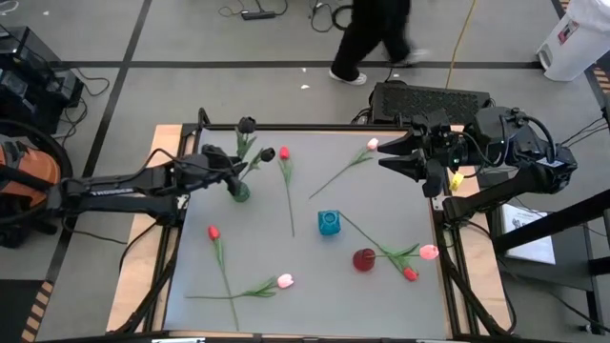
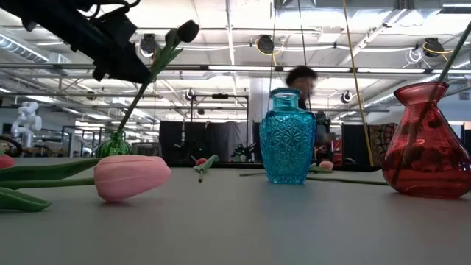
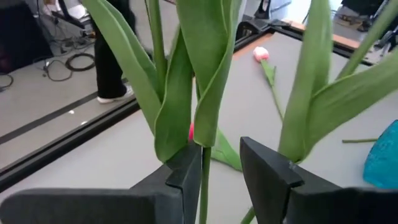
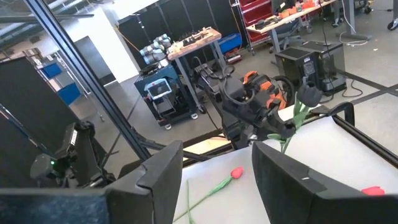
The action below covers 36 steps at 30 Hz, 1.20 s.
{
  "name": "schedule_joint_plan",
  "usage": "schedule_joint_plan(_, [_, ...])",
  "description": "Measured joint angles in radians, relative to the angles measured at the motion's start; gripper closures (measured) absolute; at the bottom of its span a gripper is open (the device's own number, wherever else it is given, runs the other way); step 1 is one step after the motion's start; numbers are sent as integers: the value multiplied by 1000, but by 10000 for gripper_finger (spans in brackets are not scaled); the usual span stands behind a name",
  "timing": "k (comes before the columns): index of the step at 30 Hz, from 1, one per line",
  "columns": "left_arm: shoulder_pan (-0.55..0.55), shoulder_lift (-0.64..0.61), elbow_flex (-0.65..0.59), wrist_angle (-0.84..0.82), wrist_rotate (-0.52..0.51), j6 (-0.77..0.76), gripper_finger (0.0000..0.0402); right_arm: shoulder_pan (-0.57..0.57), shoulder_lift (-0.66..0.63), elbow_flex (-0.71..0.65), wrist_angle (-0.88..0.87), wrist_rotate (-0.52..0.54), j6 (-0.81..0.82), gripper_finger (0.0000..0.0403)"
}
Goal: Sort flowers into vase by color
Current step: Put the black tulip into the green vase, then put the left red tulip into the blue vase
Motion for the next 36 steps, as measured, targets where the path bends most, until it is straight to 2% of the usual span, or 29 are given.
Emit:
schedule_joint_plan(19, [0, -61, 171, -360, 120, 2, 283, 0, 0, 0, 0, 4, -8, 218])
schedule_joint_plan(27, [0, -61, 276, -530, 246, 2, 283, 0, 0, 0, -7, 4, -12, 218])
schedule_joint_plan(31, [0, -61, 323, -605, 345, -9, 283, 0, 0, 0, -24, 4, -11, 218])
schedule_joint_plan(36, [0, -61, 355, -665, 423, -177, 283, 0, 0, 0, -23, 4, -11, 218])
